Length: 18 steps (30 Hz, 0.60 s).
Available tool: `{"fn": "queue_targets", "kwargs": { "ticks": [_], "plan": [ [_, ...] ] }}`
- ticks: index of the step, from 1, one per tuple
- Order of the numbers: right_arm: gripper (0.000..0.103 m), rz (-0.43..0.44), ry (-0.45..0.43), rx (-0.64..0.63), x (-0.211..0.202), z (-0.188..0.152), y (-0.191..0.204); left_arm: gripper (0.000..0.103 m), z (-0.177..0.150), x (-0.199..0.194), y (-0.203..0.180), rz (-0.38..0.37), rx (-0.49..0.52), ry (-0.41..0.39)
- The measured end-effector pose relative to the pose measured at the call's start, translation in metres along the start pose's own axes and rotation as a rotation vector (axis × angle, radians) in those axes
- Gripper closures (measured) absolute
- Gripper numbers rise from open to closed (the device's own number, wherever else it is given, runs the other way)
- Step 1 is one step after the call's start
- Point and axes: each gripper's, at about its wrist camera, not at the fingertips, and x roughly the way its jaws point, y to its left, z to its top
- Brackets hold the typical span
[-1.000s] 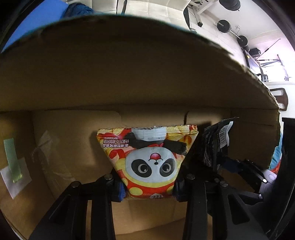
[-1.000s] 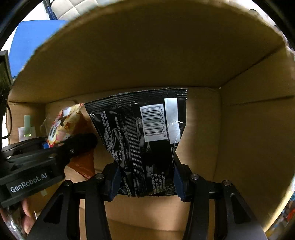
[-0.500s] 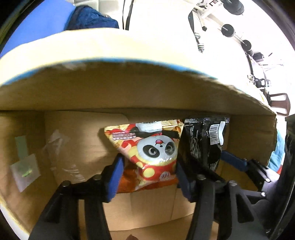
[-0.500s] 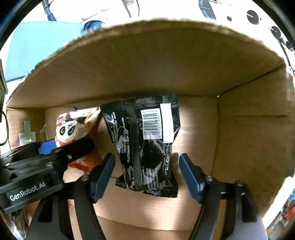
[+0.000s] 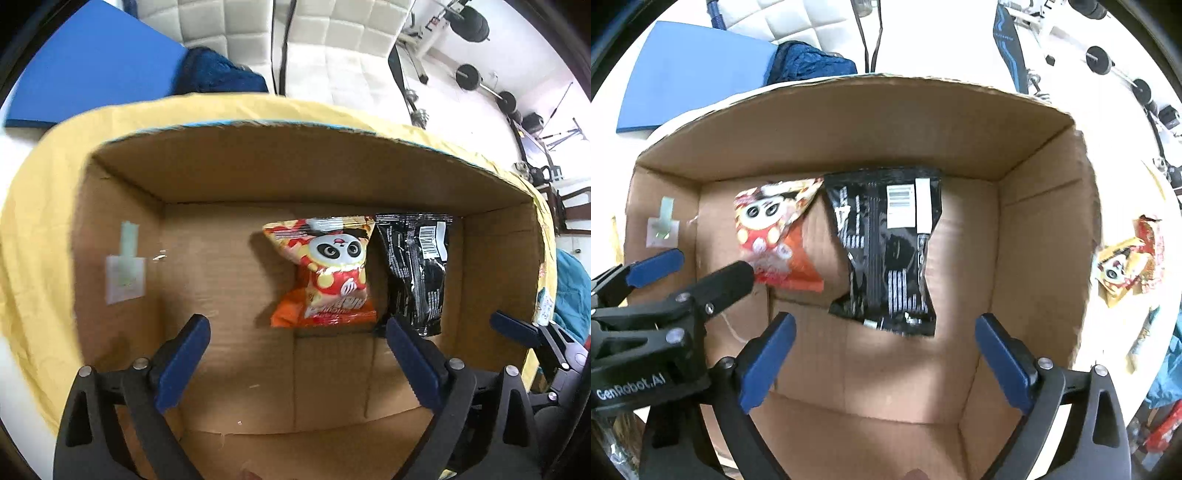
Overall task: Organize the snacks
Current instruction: 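Lower both bags into the box and open both tools, then grasp the white NMAX pouch with the left tool while the right grasps the blue tissue pack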
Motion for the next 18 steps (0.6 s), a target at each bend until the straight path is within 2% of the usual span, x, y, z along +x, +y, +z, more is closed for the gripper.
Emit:
{"fn": "queue_targets", "kwargs": {
  "ticks": [8,14,16,17,18],
  "plan": [
    [0.0,-0.021,-0.054,-0.003,-0.031,-0.036,-0.003,0.001,-0.03,-0.028,-0.007,0.032,0.031,-0.093],
    [0.0,-0.033,-0.113,-0.011,-0.058,-0.065,-0.007,0.001,-0.048,-0.057,-0.017,0.027,0.001,-0.167],
    [0.0,-0.043,-0.136,-0.012,-0.065,-0.07,-0.004,0.001,-0.058,-0.068,-0.017,0.025,-0.005,-0.182],
    [0.0,-0.046,-0.143,-0.012,-0.063,-0.057,0.003,0.001,-0.062,-0.073,-0.019,0.024,-0.003,-0.188],
    [0.0,-0.046,-0.152,-0.012,-0.068,-0.059,0.002,0.001,-0.067,-0.079,-0.02,0.023,-0.005,-0.197]
  ]
}}
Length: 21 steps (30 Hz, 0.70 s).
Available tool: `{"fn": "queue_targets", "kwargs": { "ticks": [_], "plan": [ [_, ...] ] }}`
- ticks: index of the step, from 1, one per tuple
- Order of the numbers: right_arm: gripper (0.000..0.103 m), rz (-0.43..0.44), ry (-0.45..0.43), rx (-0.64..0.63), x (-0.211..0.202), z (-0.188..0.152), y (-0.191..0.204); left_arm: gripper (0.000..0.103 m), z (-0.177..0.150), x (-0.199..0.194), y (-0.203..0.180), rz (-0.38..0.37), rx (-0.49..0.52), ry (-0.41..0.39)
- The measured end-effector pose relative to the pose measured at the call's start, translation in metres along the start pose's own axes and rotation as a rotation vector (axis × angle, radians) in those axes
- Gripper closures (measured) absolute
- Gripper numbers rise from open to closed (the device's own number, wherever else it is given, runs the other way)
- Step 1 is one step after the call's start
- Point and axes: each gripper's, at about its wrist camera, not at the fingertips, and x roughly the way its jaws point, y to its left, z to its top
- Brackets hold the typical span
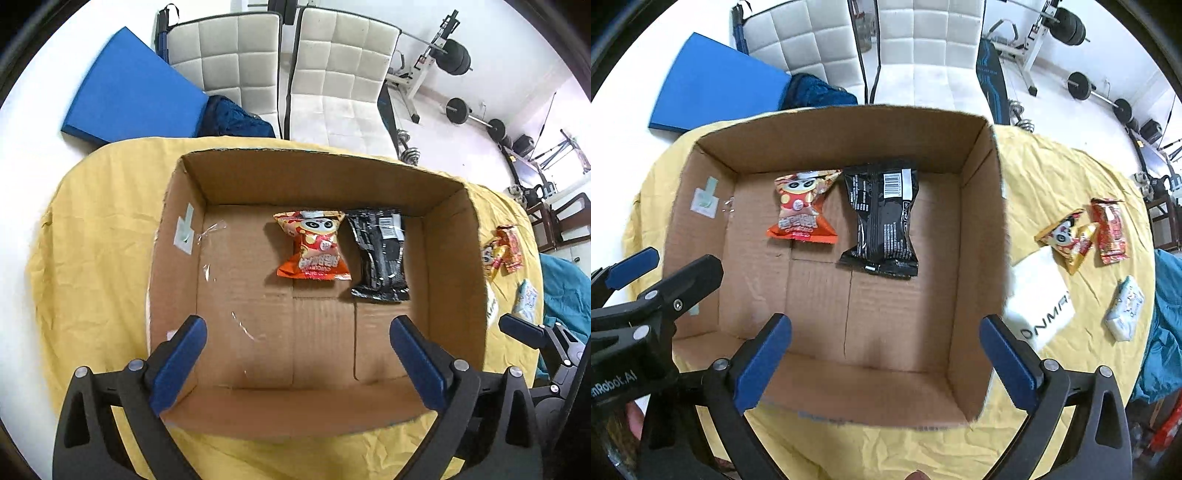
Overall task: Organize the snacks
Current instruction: 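Grasp the white NMAX pouch with the left tool while the right grasps the blue tissue pack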
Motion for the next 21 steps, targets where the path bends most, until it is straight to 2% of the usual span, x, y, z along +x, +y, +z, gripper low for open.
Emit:
{"fn": "queue_targets", "kwargs": {
  "ticks": [10,17,21],
  "plan": [
    [0.0,0.033,-0.076,-0.021,-0.048,-0.028,-0.003,0.001,-0.035,-0.055,-0.013,-0.008,0.016,-0.07],
    [0.0,0.061,-0.112,-0.033,-0.073,-0.047,-0.004,0.001,-0.047,-0.078,-0.028,-0.005,0.03,-0.102],
    [0.0,0.082,-0.119,-0.02,-0.081,-0.055,-0.015,0.001,-0.049,-0.089,-0.048,-0.023,0.044,-0.123]
  ]
}}
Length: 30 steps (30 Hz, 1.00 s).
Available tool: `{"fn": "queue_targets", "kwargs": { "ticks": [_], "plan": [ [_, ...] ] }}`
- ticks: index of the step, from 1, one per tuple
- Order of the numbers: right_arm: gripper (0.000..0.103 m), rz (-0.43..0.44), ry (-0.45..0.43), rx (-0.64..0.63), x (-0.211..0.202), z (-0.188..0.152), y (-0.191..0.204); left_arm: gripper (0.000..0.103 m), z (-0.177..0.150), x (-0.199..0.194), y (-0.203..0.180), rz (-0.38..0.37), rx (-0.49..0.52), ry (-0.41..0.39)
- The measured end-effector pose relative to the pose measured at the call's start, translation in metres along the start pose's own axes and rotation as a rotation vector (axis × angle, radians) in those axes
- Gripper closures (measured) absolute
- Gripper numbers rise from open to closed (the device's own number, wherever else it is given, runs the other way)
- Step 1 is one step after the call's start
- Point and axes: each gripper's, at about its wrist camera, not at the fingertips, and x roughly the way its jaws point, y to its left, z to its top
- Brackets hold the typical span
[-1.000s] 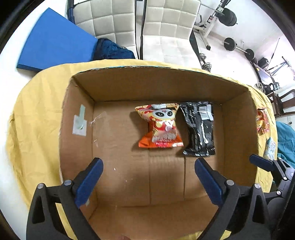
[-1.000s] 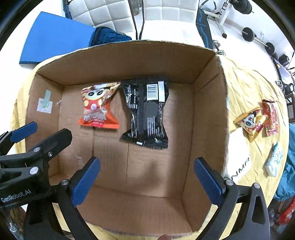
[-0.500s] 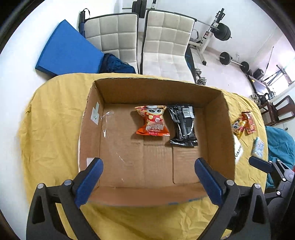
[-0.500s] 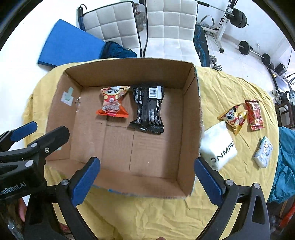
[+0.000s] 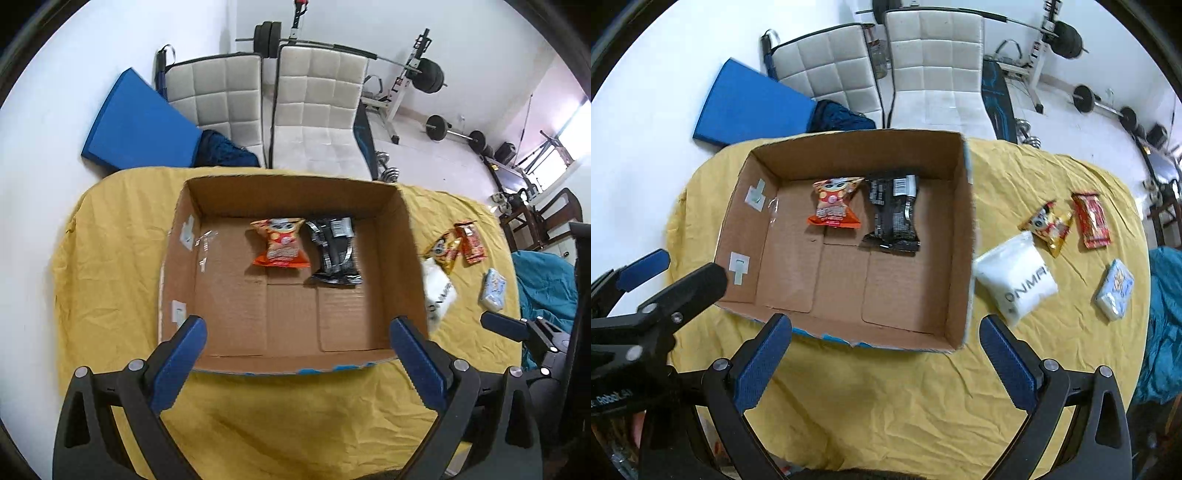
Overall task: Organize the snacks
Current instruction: 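Grasp the white NMAX pouch with the left tool while the right grasps the blue tissue pack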
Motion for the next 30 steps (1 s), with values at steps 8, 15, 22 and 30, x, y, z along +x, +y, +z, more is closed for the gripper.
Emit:
{"fn": "queue_targets", "kwargs": {
  "ticks": [8,15,22,30],
  "plan": [
    [0.0,-0.024,-0.063,0.184,-0.038,-0.016,-0.098,0.001,0.02,0.015,-0.085,-0.102,0.069,0.049],
    [0.0,-0.119,-0.05,0.383,-0.058,-0.032,-0.234,0.001,0.038,0.085,-0.181,-0.296,-0.033,0.269],
    [0.0,-0.131,-0.009,0.489,-0.044,-0.046,-0.352,0.001,0.035,0.175,-0.248,-0.219,-0.139,0.432],
    [0.0,-0.121,0.082,0.498,0.021,-0.031,-0.427,0.001,0.042,0.269,-0.24,-0.034,-0.344,0.561]
  ]
}}
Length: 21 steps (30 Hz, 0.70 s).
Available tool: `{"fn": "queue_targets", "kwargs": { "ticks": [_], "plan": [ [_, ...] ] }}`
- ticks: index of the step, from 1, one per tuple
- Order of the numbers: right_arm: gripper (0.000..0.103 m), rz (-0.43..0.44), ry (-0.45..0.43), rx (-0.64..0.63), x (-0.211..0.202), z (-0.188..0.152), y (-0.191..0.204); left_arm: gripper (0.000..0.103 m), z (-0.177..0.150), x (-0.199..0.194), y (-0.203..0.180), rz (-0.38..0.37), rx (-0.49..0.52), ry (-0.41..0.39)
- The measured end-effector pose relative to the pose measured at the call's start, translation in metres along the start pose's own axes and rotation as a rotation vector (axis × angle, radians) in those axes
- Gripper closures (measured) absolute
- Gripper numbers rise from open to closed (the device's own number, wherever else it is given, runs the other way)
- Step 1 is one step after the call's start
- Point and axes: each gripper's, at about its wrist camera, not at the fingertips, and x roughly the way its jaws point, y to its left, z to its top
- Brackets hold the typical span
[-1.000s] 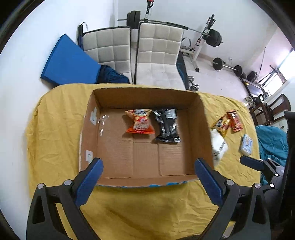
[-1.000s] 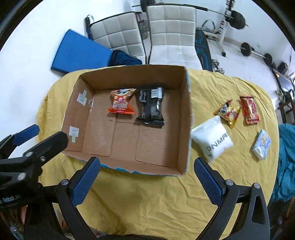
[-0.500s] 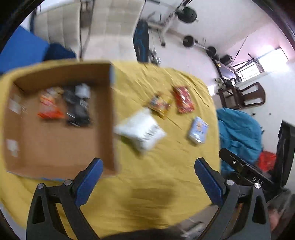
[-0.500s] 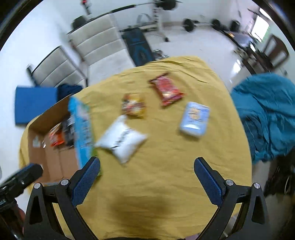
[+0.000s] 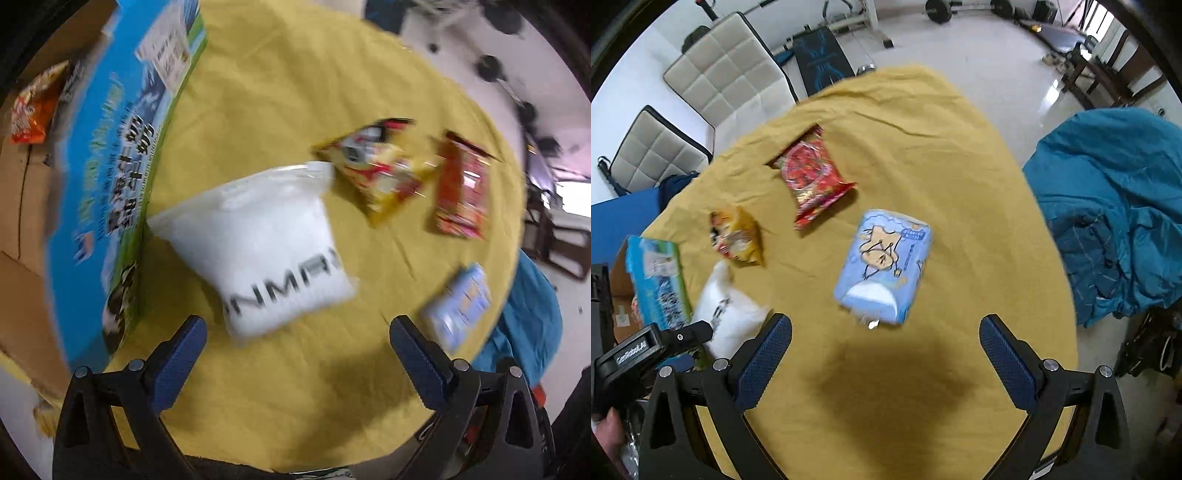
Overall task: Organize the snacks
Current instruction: 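Grasp the white NMAX pouch with the left tool while the right grasps the blue tissue pack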
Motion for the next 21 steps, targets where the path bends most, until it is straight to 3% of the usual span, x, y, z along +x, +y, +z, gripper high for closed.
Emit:
{"fn": "queue_targets", "kwargs": {
  "ticks": [7,10,12,13,15,16,21],
  "plan": [
    [0.0,0.054,0.113,0.05,0.076,0.036,-0.011,0.001,0.024,0.043,0.007,0.095,-0.085,0.074],
    [0.0,0.06,0.156,0.076,0.102,0.044,-0.011,0.003,0.027,0.048,0.003,0.115,-0.07,0.049],
    [0.001,0.065,0.18,0.087,0.116,0.048,-0.011,0.009,0.027,0.047,-0.003,0.129,-0.039,0.027],
    [0.003,0.063,0.19,0.092,0.123,0.05,-0.01,0.01,0.024,0.047,-0.007,0.135,-0.012,0.014],
    [0.017,0.063,0.214,0.103,0.135,0.052,-0.01,0.018,0.018,0.046,-0.015,0.147,0.052,-0.009],
    [0.031,0.076,0.224,0.108,0.14,0.051,-0.01,0.019,0.014,0.046,-0.02,0.154,0.093,-0.021],
    [0.042,0.043,0.274,0.024,0.158,0.044,-0.002,0.023,-0.021,0.053,-0.041,0.178,0.294,-0.034]
  ]
}}
